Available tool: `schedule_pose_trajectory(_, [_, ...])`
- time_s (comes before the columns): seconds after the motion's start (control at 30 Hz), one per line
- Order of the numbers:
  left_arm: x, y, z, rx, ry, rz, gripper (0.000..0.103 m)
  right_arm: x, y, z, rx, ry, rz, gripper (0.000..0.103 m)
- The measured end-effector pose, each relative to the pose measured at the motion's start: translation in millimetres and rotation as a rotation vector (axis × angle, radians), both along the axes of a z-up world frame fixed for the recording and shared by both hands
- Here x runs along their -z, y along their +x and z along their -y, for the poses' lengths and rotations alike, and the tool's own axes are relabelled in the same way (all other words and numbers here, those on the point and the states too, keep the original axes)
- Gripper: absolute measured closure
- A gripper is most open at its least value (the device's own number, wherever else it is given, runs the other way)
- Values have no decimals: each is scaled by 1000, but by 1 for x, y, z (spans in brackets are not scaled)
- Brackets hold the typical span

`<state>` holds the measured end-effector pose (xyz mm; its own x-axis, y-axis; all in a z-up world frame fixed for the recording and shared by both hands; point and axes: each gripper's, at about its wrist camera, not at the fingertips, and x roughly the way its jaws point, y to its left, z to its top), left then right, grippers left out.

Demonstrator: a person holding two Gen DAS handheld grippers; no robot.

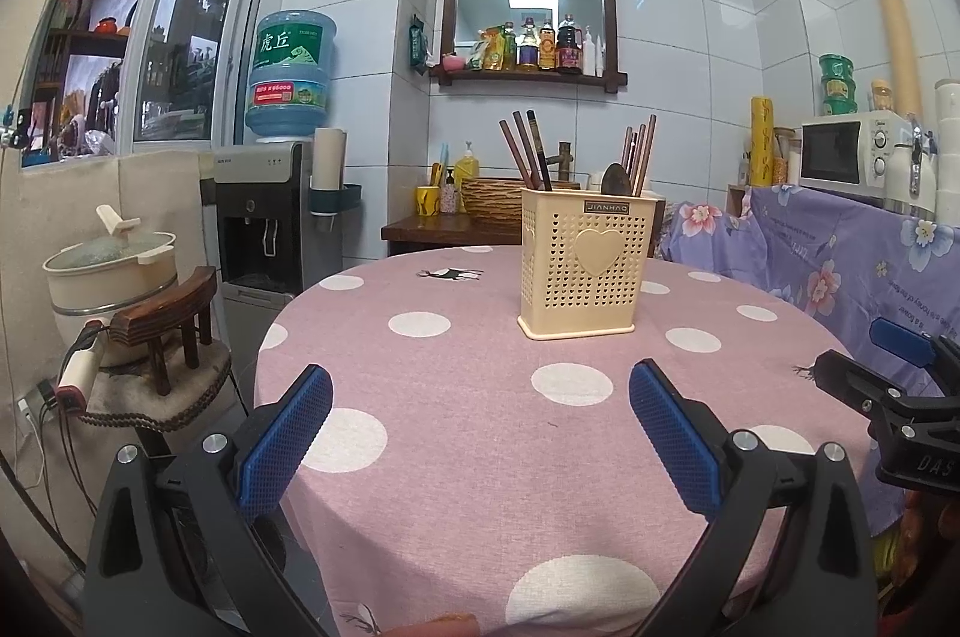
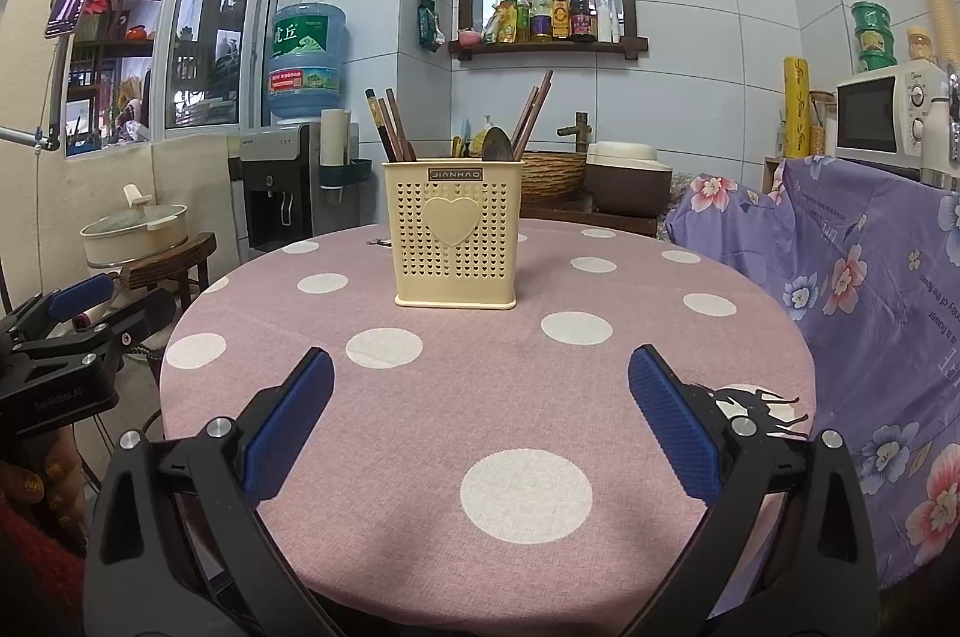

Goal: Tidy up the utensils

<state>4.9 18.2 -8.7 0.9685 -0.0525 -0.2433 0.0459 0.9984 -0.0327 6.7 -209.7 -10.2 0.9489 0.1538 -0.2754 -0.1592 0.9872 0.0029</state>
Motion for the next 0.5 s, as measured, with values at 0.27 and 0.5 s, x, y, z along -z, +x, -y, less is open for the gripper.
schedule_pose_trajectory(0.27, [0,0,0,0,-9,-4,5,1,1,0,3,2,-4,6])
schedule_pose_trajectory(0.5, [2,2,2,-3,-11,-14,5,2,1,1,3,3,-7,6])
